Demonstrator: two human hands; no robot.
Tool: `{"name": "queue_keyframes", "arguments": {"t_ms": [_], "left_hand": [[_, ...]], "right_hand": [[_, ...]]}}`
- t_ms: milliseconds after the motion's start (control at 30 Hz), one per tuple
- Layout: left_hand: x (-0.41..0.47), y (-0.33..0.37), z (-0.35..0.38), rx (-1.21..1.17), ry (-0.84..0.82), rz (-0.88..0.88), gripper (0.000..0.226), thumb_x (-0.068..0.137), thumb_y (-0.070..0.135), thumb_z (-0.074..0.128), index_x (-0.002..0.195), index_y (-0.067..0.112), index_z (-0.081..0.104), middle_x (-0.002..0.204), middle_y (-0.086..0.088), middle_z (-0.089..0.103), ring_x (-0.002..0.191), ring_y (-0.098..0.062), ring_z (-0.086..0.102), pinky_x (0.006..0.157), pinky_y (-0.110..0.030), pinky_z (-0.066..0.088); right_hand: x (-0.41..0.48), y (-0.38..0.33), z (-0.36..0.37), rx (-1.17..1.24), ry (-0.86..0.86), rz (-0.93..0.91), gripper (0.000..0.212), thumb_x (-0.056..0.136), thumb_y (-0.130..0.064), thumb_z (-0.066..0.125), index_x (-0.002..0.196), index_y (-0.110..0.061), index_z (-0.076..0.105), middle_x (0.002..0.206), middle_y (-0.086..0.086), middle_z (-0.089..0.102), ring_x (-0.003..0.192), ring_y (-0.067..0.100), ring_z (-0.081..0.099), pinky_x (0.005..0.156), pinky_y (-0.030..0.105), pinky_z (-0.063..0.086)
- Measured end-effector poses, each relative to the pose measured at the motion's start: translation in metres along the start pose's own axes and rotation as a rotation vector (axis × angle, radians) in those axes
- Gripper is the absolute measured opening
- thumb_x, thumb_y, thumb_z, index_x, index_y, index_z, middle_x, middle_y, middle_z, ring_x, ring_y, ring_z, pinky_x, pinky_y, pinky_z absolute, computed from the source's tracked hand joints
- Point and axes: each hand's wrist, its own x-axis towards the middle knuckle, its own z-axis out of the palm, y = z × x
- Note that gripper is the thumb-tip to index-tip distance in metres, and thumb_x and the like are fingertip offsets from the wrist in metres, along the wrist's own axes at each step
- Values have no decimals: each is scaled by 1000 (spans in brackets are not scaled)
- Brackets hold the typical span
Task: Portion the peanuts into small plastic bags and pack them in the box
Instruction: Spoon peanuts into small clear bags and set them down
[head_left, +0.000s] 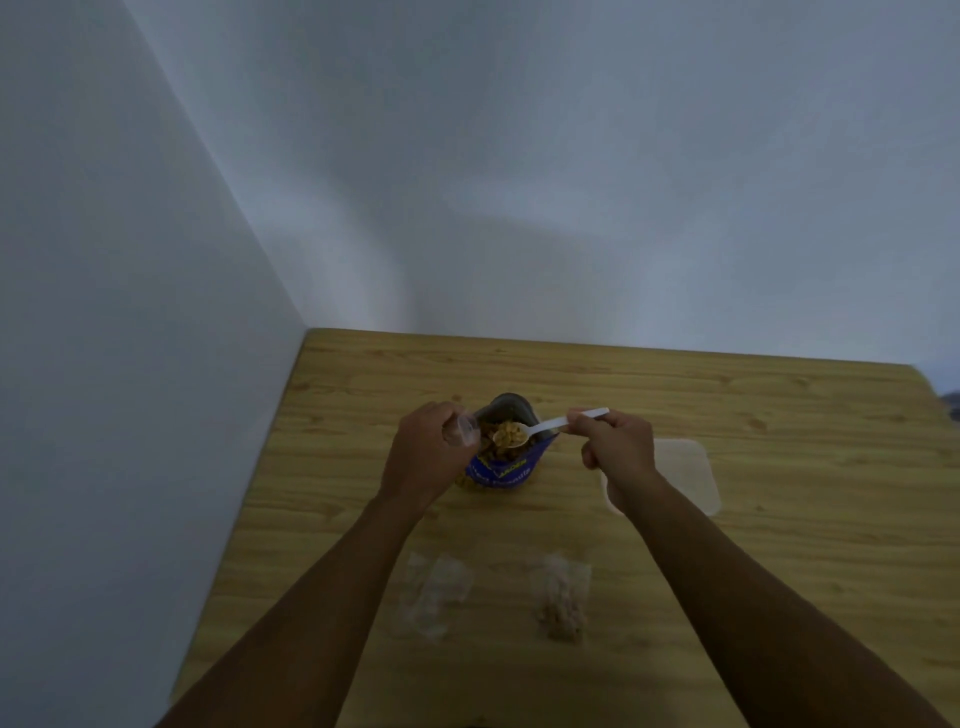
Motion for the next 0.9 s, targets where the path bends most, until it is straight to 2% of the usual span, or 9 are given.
{"name": "queue_keyframes", "arguments": {"t_ms": [100, 167, 267, 367, 467, 533, 700, 900], "left_hand": [[2, 5, 4, -12, -8, -34, 20, 74, 19, 79, 89, 9, 70, 75, 0, 63, 68, -15, 57, 56, -28, 45], [3, 7, 7, -23, -13, -50, 23, 71, 18, 81, 90, 11, 70, 75, 2, 61, 67, -13, 55, 57, -24, 42], [5, 10, 12, -41, -21, -73, 25, 71, 19, 81, 92, 12, 70, 84, -4, 68, 74, -18, 63, 60, -33, 53], [6, 15, 15, -42, -10, -87, 27, 72, 18, 82, 94, 9, 71, 84, -4, 68, 75, -19, 63, 63, -37, 55], [9, 19, 18, -45, -15, -61, 23, 70, 16, 82, 87, 9, 69, 77, -2, 64, 69, -20, 59, 59, -39, 52], [11, 24, 19, -35, -35, -86, 25, 69, 19, 83, 89, 13, 68, 78, 2, 62, 70, -17, 58, 59, -34, 50], [15, 32, 23, -35, -26, -79, 19, 73, 24, 79, 87, 16, 70, 76, 2, 65, 67, -15, 59, 58, -36, 53], [13, 34, 25, -50, 10, -107, 16, 75, 24, 79, 79, 20, 64, 67, 4, 60, 60, -14, 56, 52, -31, 48]], "right_hand": [[0, -9, -7, 59, -24, 18, 6, 90, -8, 70, 91, -4, 74, 83, 14, 77, 44, 15, 41, 44, 26, 38], [1, -18, -11, 96, -35, 9, 9, 89, -8, 71, 93, 0, 74, 83, 14, 77, 43, 16, 40, 43, 27, 37], [0, -35, -14, 101, -64, -27, 10, 89, -10, 72, 92, 0, 74, 84, 14, 77, 44, 17, 40, 44, 28, 36], [-4, -50, -14, 86, -119, -83, 10, 88, -11, 72, 93, -3, 75, 83, 13, 77, 44, 17, 39, 43, 26, 35], [-12, -60, -11, 33, -163, -144, 8, 87, -10, 73, 89, -3, 76, 81, 13, 77, 42, 16, 40, 41, 25, 35], [-17, -64, -6, -24, -176, -185, 6, 86, -10, 74, 87, -5, 76, 79, 12, 77, 42, 16, 44, 40, 26, 36], [-25, -69, 9, -180, -185, -328, 5, 87, -14, 74, 85, -11, 77, 75, 4, 77, 41, 13, 53, 41, 24, 42], [-28, -72, 16, -332, -227, -529, 10, 87, -20, 75, 91, -12, 80, 75, 0, 76, 47, -2, 59, 53, 23, 48]]}}
